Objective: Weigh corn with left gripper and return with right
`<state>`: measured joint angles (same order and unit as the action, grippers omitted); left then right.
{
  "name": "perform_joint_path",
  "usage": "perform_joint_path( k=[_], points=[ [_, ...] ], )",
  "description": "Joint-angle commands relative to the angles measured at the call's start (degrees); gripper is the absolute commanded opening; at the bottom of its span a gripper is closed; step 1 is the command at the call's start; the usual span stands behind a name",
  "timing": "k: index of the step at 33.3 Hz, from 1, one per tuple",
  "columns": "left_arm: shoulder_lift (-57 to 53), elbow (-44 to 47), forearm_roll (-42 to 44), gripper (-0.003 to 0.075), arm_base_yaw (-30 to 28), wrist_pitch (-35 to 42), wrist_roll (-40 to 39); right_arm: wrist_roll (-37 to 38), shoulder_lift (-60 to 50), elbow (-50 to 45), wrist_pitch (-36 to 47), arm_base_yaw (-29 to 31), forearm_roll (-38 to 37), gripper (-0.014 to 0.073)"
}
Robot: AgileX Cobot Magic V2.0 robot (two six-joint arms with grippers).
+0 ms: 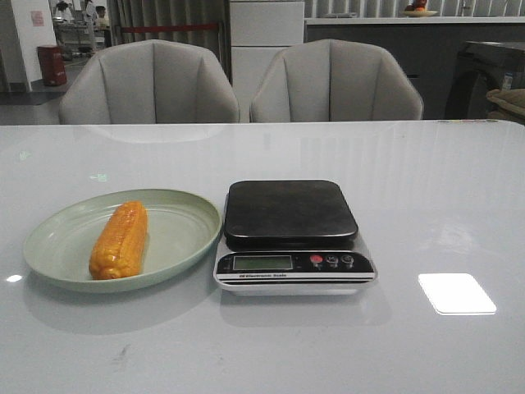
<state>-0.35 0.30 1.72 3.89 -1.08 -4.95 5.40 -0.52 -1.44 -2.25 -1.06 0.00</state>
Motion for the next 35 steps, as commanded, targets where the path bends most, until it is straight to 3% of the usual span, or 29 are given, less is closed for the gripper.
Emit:
perform_joint_path(
  k=[1,35],
  points=[
    [-1.09,1.89,-0.55,0.0115,0.02,4.73,-0.49,1.74,-1.10,-0.65,2.25,0.32,-1.83,0.0156],
    [-1.09,1.89,-0.55,0.0115,0.02,4.73,-0.49,1.74,-1.10,-0.65,2.82,0.25,-2.00,0.0156]
  ],
)
